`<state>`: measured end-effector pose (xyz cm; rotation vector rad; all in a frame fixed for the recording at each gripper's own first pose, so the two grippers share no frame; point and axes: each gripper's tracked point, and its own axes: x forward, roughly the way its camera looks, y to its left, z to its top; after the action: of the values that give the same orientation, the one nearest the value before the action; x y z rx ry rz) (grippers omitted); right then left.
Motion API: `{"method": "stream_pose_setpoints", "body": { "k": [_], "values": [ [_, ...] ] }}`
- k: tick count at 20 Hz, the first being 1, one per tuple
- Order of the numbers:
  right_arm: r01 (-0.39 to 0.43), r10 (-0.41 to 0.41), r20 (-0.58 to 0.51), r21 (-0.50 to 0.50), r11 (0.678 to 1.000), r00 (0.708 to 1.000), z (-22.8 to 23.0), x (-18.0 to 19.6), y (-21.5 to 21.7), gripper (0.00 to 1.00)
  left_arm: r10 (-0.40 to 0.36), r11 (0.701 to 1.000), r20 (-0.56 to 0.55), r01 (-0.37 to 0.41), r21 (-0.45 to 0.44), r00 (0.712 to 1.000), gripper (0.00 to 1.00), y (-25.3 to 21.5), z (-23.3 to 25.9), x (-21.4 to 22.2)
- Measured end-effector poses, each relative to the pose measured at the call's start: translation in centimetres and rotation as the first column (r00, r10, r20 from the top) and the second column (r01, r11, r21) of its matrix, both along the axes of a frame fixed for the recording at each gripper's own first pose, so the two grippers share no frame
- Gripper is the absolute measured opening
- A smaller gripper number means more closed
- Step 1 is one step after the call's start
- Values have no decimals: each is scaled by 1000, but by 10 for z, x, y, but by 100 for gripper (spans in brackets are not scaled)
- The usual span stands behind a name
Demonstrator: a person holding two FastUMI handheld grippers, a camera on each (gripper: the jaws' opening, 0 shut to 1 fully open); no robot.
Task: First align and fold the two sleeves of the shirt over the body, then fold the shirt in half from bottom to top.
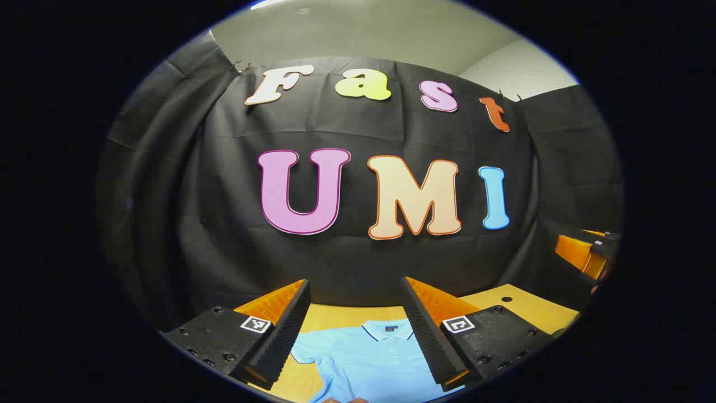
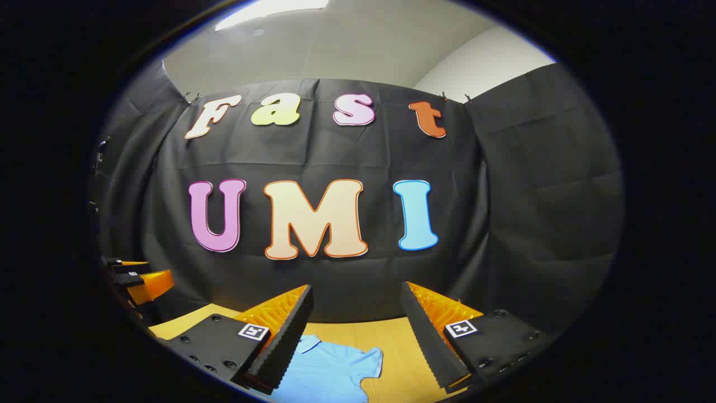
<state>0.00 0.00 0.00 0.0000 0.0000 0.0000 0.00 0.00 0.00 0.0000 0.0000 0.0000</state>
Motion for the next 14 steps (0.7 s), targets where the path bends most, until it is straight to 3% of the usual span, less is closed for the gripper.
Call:
{"method": "stream_pose_setpoints", "body": {
  "k": [14],
  "values": [
    [-10,10,2,-16,1000,1000,-6,17,-2,99,20,1000,-3,-20,13,1000,95,-1,-3,3]
  ]
}}
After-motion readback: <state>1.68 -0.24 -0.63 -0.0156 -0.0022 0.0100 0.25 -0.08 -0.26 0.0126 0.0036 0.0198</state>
